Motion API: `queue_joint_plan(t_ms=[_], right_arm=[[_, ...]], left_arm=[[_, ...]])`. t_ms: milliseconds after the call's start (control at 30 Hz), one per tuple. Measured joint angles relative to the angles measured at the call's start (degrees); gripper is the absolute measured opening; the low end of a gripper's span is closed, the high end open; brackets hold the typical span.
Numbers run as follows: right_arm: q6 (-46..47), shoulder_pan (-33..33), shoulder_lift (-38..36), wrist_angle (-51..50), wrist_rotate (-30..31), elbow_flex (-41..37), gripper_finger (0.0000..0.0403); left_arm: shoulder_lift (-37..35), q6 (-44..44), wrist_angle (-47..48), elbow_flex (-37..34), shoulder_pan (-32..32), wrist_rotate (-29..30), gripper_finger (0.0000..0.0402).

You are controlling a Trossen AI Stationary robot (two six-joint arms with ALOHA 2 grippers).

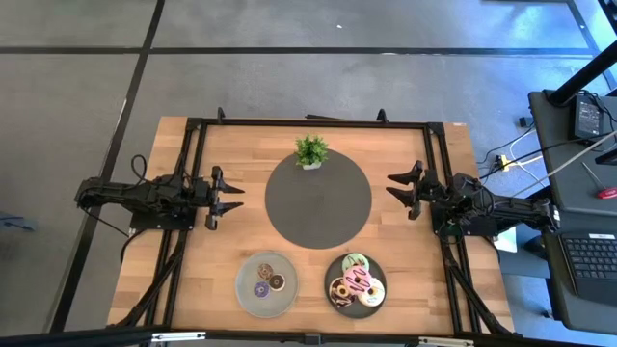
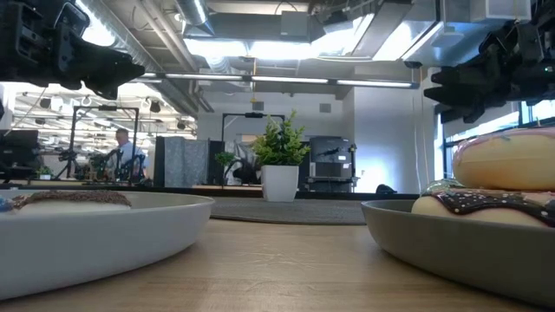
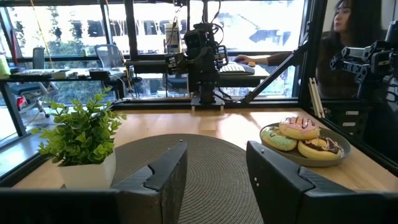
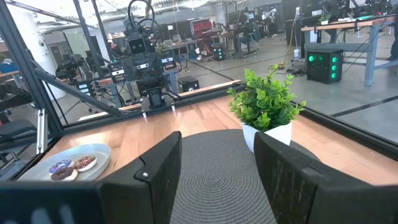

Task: Pick & Place donuts
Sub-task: Return to Home Position

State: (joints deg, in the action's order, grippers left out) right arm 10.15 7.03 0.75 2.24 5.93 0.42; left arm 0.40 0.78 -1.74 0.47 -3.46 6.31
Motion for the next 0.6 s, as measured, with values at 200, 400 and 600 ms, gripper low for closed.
queue_joint_plan(t_ms=[200, 400, 600], right_arm=[[0.0, 0.0, 0.0, 0.0, 0.0, 0.0, 0.0202], [0.0, 0.0, 0.0, 0.0, 0.0, 0.0, 0.0202], [0.0, 0.0, 0.0, 0.0, 0.0, 0.0, 0.0202]], left_arm=[[0.0, 0.0, 0.0, 0.0, 0.0, 0.0, 0.0164], [0.0, 0.0, 0.0, 0.0, 0.0, 0.0, 0.016], [0.0, 0.0, 0.0, 0.0, 0.0, 0.0, 0.0162]])
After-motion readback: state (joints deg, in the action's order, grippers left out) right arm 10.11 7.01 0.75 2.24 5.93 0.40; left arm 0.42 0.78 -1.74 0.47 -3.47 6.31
